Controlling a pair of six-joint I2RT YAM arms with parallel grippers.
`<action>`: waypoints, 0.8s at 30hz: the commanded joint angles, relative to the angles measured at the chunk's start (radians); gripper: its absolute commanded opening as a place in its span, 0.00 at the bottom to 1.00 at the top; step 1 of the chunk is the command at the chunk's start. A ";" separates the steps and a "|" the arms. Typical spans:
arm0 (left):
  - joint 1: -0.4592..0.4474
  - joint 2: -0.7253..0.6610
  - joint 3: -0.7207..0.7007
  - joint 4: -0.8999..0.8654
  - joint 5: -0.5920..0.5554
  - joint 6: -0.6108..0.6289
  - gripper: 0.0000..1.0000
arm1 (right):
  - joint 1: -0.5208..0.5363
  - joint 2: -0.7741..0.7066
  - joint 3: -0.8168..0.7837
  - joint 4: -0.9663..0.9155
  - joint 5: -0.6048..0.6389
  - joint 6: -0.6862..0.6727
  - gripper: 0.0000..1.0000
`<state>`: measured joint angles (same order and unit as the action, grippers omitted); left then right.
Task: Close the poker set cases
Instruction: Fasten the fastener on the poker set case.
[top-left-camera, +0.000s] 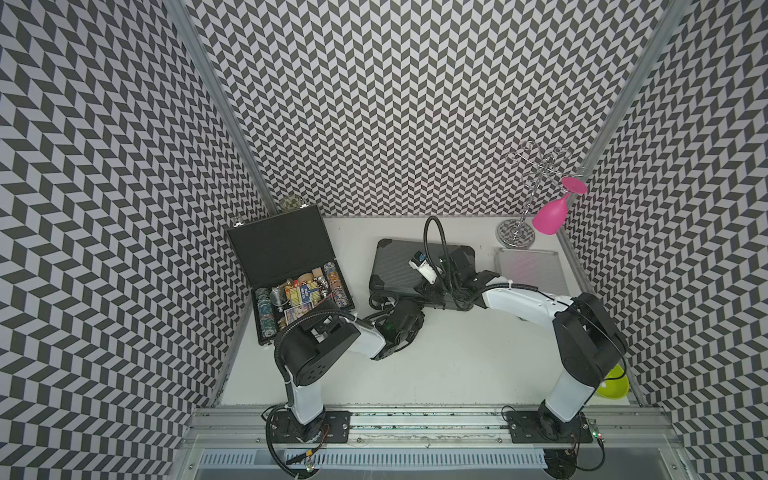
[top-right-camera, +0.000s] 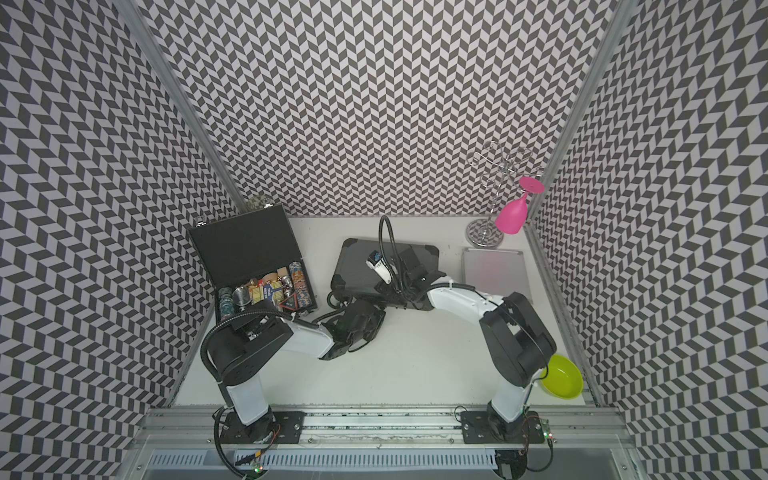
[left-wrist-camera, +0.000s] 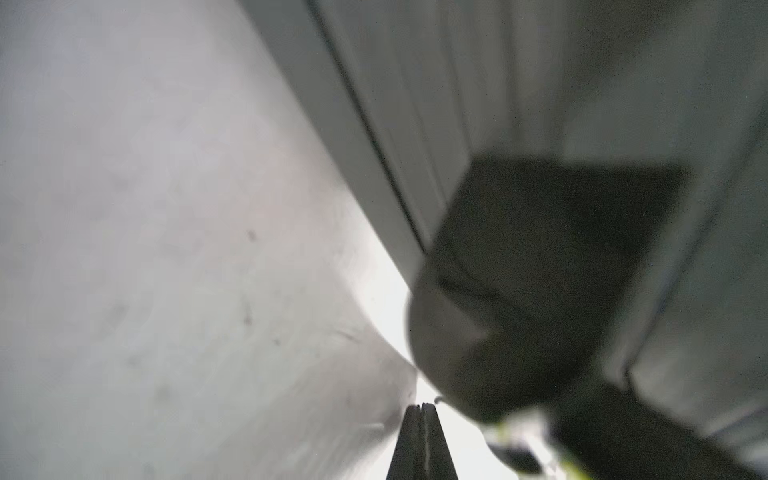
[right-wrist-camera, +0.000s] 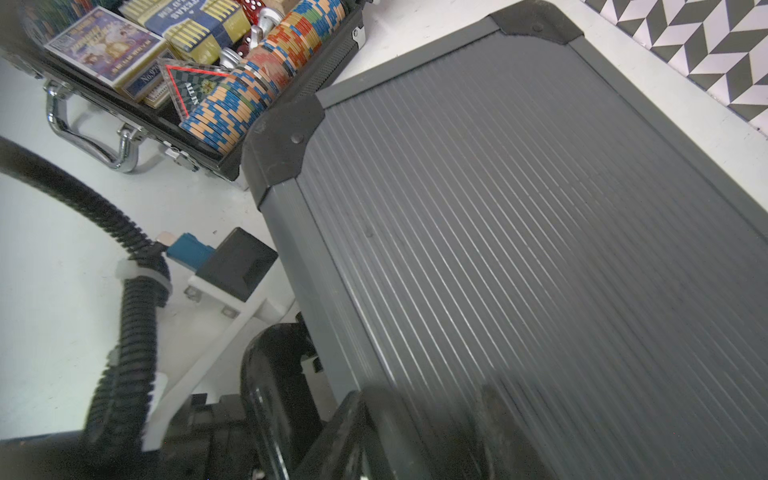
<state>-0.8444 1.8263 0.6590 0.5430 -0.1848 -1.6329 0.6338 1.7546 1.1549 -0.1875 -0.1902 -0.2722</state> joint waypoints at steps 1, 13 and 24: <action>0.012 -0.011 0.048 -0.016 0.005 0.014 0.00 | -0.026 0.106 -0.071 -0.247 0.115 0.001 0.43; 0.027 0.047 0.060 0.075 -0.094 0.040 0.00 | -0.025 0.115 -0.073 -0.249 0.105 -0.001 0.43; 0.034 0.121 -0.081 0.435 -0.172 0.044 0.00 | -0.025 0.123 -0.074 -0.253 0.100 -0.002 0.43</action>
<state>-0.8440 1.9156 0.6224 0.7742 -0.2340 -1.6123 0.6289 1.7687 1.1568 -0.1577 -0.1730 -0.2726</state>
